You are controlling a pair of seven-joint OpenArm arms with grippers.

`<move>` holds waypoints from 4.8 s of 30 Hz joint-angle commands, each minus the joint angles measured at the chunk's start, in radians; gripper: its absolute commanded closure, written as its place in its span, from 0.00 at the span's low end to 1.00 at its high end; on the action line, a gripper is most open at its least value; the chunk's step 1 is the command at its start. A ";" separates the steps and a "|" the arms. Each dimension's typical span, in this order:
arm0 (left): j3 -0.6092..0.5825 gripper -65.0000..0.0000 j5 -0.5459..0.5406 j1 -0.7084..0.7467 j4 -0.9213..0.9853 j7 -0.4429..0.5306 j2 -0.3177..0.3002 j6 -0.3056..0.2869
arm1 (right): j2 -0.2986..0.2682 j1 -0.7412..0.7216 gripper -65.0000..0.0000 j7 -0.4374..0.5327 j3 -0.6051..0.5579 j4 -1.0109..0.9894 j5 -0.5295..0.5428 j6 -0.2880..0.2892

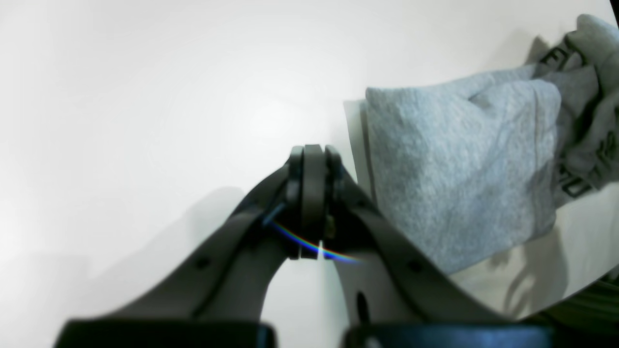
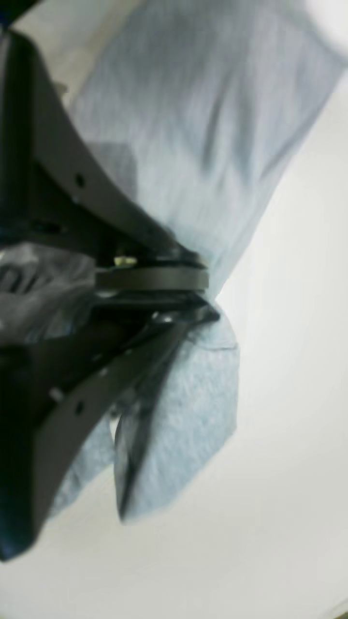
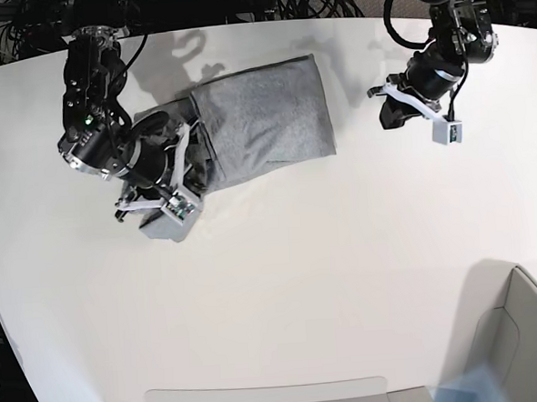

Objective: Fold the T-shirt properly
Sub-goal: 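Lift and flip the folded bundle with the right gripper onto itself, then grasp the bundle with both grippers and tuck its edges under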

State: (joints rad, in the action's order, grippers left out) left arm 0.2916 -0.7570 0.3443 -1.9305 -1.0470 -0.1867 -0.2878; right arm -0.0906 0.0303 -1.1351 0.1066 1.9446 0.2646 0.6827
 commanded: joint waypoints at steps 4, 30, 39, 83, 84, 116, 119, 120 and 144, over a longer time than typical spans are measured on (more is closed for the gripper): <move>0.060 1.00 -0.009 0.000 -0.016 0.015 -0.009 -0.001 | -0.005 0.013 1.00 0.022 -0.103 0.026 0.011 0.015; 0.119 1.00 -0.009 -0.007 0.069 -0.032 -0.006 -0.003 | 0.116 -0.037 1.00 0.054 -0.608 -0.124 -0.228 0.015; 0.142 1.00 -0.009 -0.009 0.121 -0.032 -0.006 -0.003 | 0.108 -0.028 0.71 0.054 -0.666 -0.087 -0.222 0.015; 0.186 1.00 -0.009 -0.034 0.144 -0.043 0.034 -0.004 | -0.085 0.043 1.00 0.056 -0.644 0.091 -0.221 0.015; 0.185 1.00 -0.009 -0.034 0.144 -0.043 0.034 -0.004 | -0.071 0.030 1.00 0.056 -0.632 0.091 -0.221 0.015; 0.182 1.00 -0.011 -0.038 0.142 -0.043 0.036 -0.006 | 0.245 -0.496 1.00 0.177 -0.832 -0.732 -0.222 -0.011; 0.182 1.00 -0.011 -0.040 0.142 -0.043 0.036 -0.006 | 0.243 -0.471 1.00 0.077 -0.852 -0.630 -0.222 -0.010; 0.182 1.00 -0.011 -0.040 0.142 -0.043 0.037 -0.006 | 0.240 -0.465 1.00 0.054 -0.852 -0.584 -0.222 -0.010; -0.447 1.00 -0.006 -0.101 -0.090 -0.031 -0.049 -0.008 | -0.182 -0.321 1.00 -0.047 -0.377 -0.267 -0.222 -0.010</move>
State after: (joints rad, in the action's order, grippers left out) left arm -0.1509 -0.7494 0.2447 -1.9991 -1.0931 -0.2382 -0.2913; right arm -0.2604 -0.2729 -1.1786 -0.2794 1.6573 0.0471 0.6773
